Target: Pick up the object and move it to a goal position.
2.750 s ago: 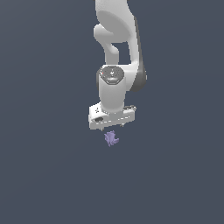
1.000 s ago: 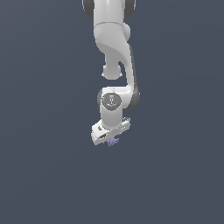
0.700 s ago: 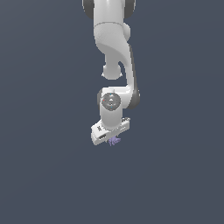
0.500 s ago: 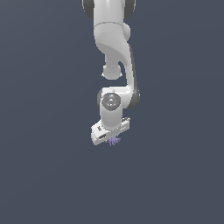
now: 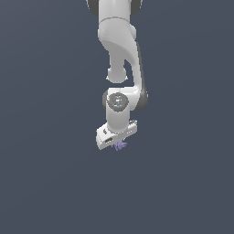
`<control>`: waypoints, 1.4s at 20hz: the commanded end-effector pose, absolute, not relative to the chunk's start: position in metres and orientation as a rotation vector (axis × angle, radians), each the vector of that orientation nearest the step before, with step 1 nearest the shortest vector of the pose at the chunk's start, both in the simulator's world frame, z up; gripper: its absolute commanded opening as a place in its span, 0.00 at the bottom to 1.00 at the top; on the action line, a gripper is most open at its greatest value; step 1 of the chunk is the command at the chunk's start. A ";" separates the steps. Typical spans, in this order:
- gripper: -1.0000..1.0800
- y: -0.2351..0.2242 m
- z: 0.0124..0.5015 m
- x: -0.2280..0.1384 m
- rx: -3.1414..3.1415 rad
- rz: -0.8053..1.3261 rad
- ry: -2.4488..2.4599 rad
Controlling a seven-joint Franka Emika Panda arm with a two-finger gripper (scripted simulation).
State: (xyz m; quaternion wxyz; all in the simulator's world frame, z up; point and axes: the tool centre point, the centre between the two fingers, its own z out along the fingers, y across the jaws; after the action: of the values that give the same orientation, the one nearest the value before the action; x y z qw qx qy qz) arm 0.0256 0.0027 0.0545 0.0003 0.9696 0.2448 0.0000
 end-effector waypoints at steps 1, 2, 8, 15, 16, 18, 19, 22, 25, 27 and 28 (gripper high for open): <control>0.00 0.007 0.065 0.023 3.045 0.002 0.770; 0.00 0.009 0.071 0.022 3.045 0.002 0.770; 0.00 0.028 0.115 0.011 3.044 0.001 0.770; 0.00 0.060 0.190 -0.007 3.043 0.000 0.771; 0.00 0.064 0.202 -0.010 3.043 0.000 0.771; 0.00 0.074 0.225 -0.015 3.043 0.000 0.771; 0.00 0.079 0.236 -0.018 3.043 0.000 0.771; 0.00 0.093 0.271 -0.026 3.043 0.000 0.772; 0.00 0.107 0.305 -0.033 3.043 0.000 0.772; 0.00 0.117 0.328 -0.038 3.043 0.000 0.772; 0.00 0.121 0.338 -0.040 3.043 0.000 0.773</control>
State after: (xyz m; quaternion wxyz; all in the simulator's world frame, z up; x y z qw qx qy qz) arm -0.0360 0.1145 0.3216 0.0012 0.9692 0.2461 0.0005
